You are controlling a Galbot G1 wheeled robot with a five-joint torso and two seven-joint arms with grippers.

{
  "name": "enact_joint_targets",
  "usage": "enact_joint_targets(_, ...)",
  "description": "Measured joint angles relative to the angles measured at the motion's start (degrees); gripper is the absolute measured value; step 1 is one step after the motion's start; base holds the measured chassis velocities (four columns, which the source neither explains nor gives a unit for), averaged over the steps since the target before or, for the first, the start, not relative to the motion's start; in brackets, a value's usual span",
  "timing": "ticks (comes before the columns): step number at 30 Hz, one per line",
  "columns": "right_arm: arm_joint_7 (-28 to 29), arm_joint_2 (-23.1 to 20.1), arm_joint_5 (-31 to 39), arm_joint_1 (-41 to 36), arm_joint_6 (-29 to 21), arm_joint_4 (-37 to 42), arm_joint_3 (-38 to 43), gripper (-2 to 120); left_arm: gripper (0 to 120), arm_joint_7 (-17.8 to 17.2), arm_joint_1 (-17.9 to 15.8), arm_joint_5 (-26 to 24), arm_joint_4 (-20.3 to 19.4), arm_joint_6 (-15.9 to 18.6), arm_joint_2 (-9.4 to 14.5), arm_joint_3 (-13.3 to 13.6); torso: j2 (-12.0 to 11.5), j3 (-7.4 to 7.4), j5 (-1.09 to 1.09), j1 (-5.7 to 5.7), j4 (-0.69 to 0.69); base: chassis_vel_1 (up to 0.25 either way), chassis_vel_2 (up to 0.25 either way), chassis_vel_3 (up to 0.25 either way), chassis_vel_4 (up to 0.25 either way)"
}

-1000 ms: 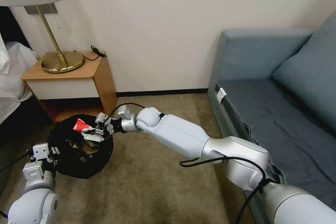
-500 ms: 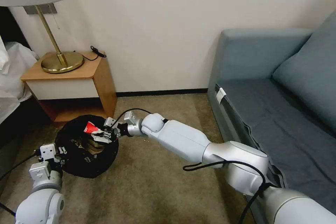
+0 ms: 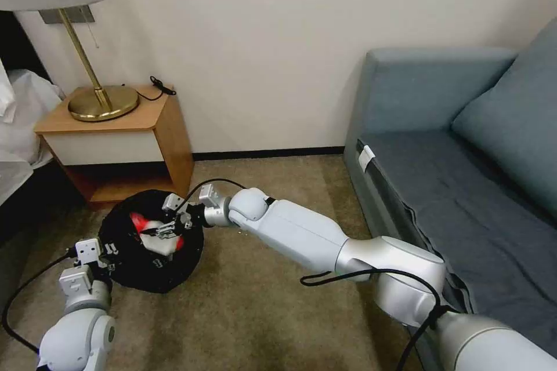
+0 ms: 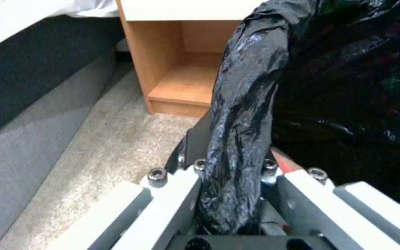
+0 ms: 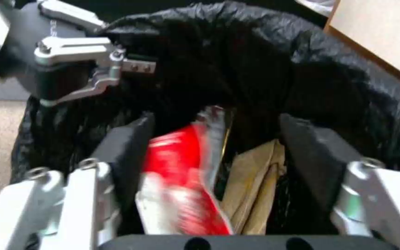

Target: Pick up the trash bin, then pick up the garbage on the floor and place it into the trash bin.

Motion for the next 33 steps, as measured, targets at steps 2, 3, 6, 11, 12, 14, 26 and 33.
enact_joint_targets(2, 0.00, -0.01, -0.53, -0.28, 0.13, 0.20, 0.00, 84, 2, -0.41, -0.05, -0.57, 0.14, 0.02, 0.19, -0.29, 0.00, 0.00, 0.00, 0.00, -0.01, 0.000, 0.000, 0.000, 0.000)
enact_joint_targets(3, 0.00, -0.01, -0.53, -0.28, 0.13, 0.20, 0.00, 84, 2, -0.41, -0.05, -0.57, 0.14, 0.02, 0.19, -0.29, 0.00, 0.00, 0.00, 0.00, -0.01, 0.000, 0.000, 0.000, 0.000)
enact_joint_targets(6, 0.10, -0.01, -0.83, -0.65, 0.19, 1.00, 0.46, 97, 2, -1.07, -0.05, -1.55, 0.55, 0.04, 0.45, -0.85, 0.00, 0.00, 0.00, 0.00, 0.00, 0.000, 0.000, 0.000, 0.000)
enact_joint_targets(11, 0.89, -0.77, -0.82, -1.46, -0.05, 2.76, 3.73, 100, 2, -2.74, -0.06, -3.76, 0.79, 0.12, 0.46, -1.49, 0.00, 0.00, 0.00, 0.00, 0.02, 0.000, 0.000, 0.000, 0.000)
enact_joint_targets(12, 1.13, -1.66, -0.82, -1.88, -0.24, 3.08, 5.41, 100, 2, -3.73, -0.06, -5.19, 0.76, 0.36, 0.32, -1.71, 0.00, 0.00, 0.01, 0.00, 0.02, 0.000, 0.000, 0.000, 0.000)
enact_joint_targets(14, 1.40, -2.47, -0.83, -2.27, -0.38, 3.26, 7.13, 100, 2, -4.78, -0.04, -6.93, 0.50, 0.83, 0.15, -1.93, 0.00, 0.00, 0.00, 0.00, 0.01, 0.000, 0.000, 0.000, 0.000)
enact_joint_targets(26, 3.01, -10.50, -0.87, -6.26, -1.46, 3.58, 27.28, 100, 2, -15.44, -0.64, -30.86, -2.56, 4.87, -1.40, -3.89, 0.00, 0.00, 0.02, 0.00, -0.01, 0.000, 0.000, 0.000, 0.000)
enact_joint_targets(33, 2.67, -12.79, -2.19, -8.58, -1.25, 3.13, 29.87, 100, 2, -20.56, -1.04, -36.91, -2.08, 6.11, -2.35, -3.91, 0.00, 0.00, 0.01, 0.00, -0.01, 0.000, 0.000, 0.000, 0.000)
